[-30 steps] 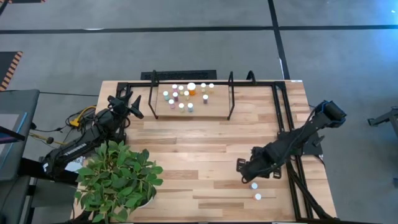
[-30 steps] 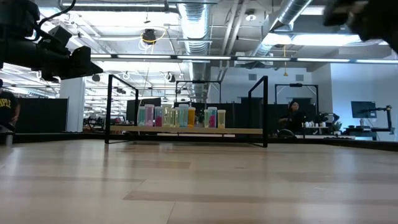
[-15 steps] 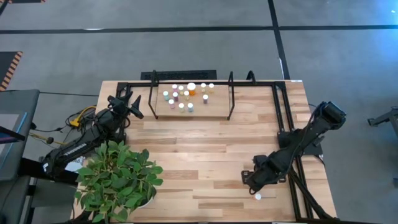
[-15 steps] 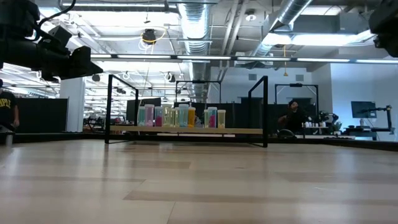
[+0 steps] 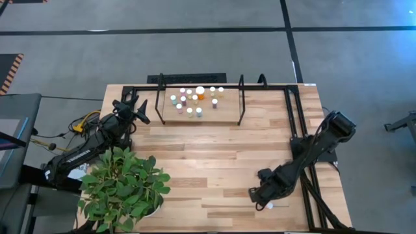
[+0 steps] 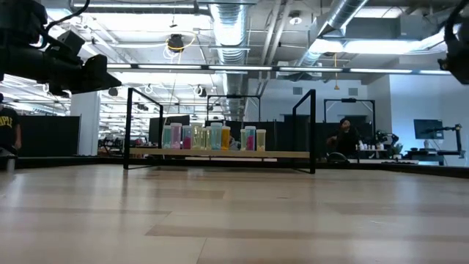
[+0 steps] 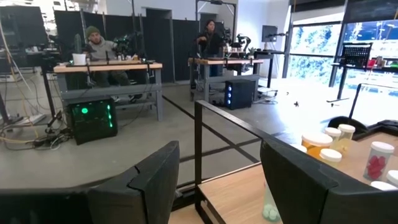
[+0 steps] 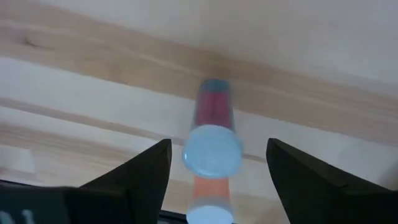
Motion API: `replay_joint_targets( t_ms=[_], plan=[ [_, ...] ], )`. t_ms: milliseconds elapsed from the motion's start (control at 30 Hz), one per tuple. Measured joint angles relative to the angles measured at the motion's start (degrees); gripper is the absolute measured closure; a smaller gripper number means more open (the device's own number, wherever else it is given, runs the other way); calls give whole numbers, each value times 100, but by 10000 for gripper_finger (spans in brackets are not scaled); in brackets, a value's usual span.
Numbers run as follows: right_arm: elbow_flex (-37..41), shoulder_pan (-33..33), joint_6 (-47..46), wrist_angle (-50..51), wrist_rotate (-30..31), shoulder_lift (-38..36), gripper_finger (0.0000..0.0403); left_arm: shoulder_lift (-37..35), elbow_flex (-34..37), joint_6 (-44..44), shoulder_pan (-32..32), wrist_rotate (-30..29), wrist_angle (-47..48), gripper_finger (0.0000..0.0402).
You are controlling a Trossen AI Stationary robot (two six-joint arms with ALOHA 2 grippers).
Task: Pick and place medicine bottles onto shelf by color
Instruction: Put the blue pill bottle on the shelf
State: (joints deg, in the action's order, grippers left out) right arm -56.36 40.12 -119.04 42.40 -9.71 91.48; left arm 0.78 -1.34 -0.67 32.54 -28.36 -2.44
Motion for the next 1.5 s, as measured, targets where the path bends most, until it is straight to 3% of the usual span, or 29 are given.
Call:
replay_joint_targets(
  t_ms=[267,733,933,1267,1500],
  plan=[
    [0,-9,340,-287,-230,455,117,6,0,0,1,2,1,187],
    [0,-289,703,-105,-92,407,137,6,0,0,1,2,2,187],
    [0,-289,705,-102,-221,407,168,6,0,0,1,4,2,187],
    [0,-311,705,-81,-291,407,257,6,0,0,1,4,1,187],
    [0,-363,705,-109,-390,407,267,6,1,0,1,5,2,187]
  ],
)
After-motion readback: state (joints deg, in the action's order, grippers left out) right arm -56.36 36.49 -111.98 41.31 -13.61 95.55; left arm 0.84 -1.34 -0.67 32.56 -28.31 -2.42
